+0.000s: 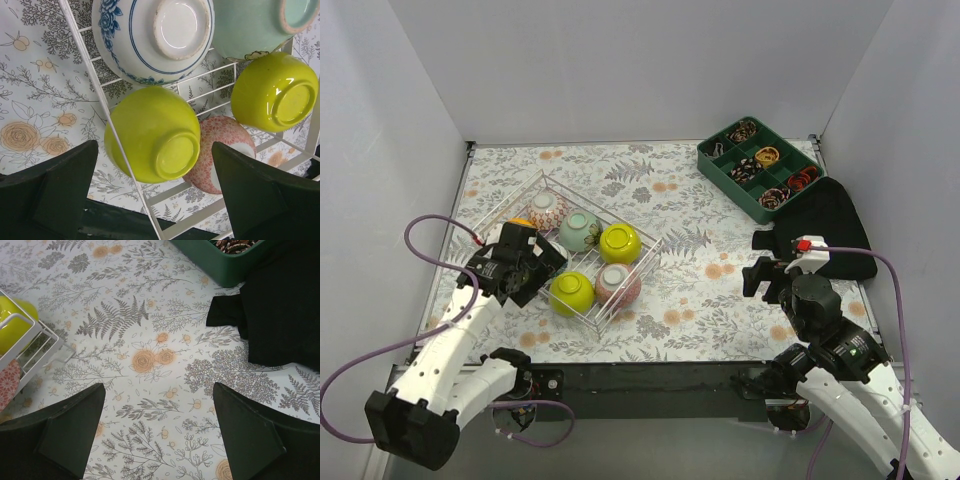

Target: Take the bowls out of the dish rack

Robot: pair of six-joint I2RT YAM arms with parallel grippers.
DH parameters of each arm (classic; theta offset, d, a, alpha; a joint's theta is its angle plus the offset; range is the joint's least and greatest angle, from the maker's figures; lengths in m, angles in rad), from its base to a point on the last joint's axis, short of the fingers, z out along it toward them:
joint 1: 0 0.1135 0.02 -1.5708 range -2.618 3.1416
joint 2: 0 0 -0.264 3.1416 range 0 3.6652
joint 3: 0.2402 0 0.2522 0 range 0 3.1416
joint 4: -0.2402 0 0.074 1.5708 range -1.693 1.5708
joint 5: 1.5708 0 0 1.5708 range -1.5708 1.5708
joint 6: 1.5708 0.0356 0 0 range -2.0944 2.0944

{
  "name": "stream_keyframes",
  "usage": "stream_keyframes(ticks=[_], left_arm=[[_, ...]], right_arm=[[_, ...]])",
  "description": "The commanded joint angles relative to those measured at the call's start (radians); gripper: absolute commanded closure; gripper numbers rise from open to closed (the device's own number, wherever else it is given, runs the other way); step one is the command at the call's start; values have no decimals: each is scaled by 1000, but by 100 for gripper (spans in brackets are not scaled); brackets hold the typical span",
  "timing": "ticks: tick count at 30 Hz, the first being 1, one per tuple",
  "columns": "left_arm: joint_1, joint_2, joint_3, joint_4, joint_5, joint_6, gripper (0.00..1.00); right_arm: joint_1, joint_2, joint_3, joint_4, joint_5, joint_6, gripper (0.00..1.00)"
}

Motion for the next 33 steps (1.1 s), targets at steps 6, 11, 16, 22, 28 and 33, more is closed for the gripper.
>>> stream_keyframes(ticks=[6,11,16,22,28,33], left_arm=[[3,155,14,138,-6,-36,2],[5,238,69,189,-49,-7,2],[26,372,172,215,-81,57,2],[70,509,298,243,-94,139,2],[92,581,373,281,-110,245,2],[97,632,480,263,-120,349,2]], right_arm=[[-1,15,29,60,-27,-31,3],[-1,24,36,70,-48,-51,3],[-1,43,38,83,-76,-66,4],[-1,58,45,90,-99,-74,4],[-1,69,51,90,-117,-92,4],[-1,92,67,91,-136,-117,4]])
